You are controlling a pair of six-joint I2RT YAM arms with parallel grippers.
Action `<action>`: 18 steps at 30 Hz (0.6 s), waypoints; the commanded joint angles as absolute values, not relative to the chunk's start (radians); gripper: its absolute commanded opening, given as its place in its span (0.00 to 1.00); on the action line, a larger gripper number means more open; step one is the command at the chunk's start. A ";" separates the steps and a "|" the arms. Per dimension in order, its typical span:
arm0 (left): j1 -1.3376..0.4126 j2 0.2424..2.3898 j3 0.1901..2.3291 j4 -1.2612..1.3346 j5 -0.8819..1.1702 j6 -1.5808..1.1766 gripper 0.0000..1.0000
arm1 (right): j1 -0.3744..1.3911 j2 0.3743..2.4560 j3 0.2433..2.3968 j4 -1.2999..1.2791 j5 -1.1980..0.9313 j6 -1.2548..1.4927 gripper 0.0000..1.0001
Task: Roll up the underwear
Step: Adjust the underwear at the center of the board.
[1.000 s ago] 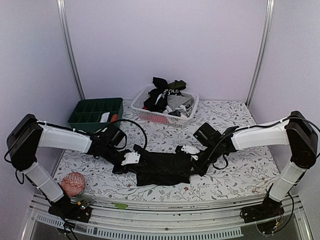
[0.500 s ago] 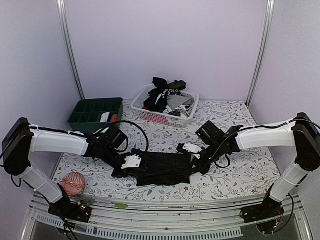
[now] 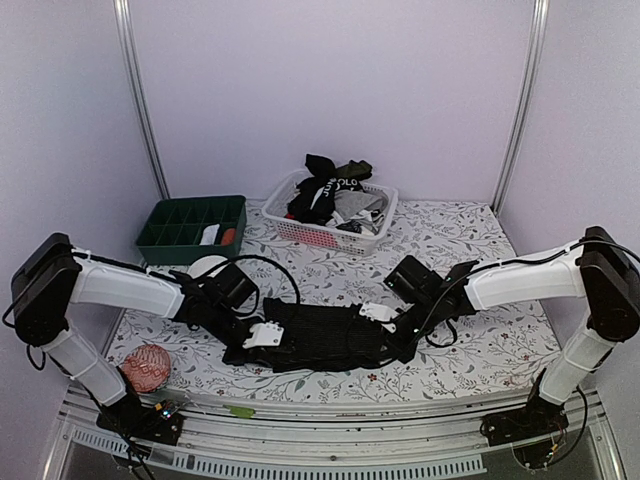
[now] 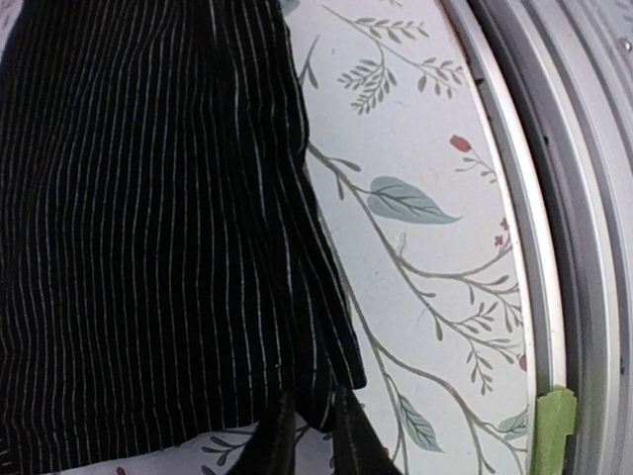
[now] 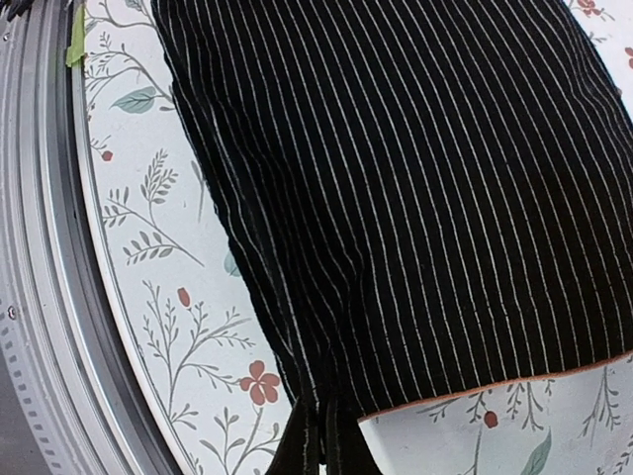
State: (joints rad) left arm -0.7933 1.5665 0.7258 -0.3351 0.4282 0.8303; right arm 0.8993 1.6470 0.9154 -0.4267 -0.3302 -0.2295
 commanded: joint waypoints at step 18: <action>-0.668 1.007 0.724 -0.086 0.379 0.449 0.96 | 0.872 1.334 1.042 -0.293 -0.146 0.107 0.99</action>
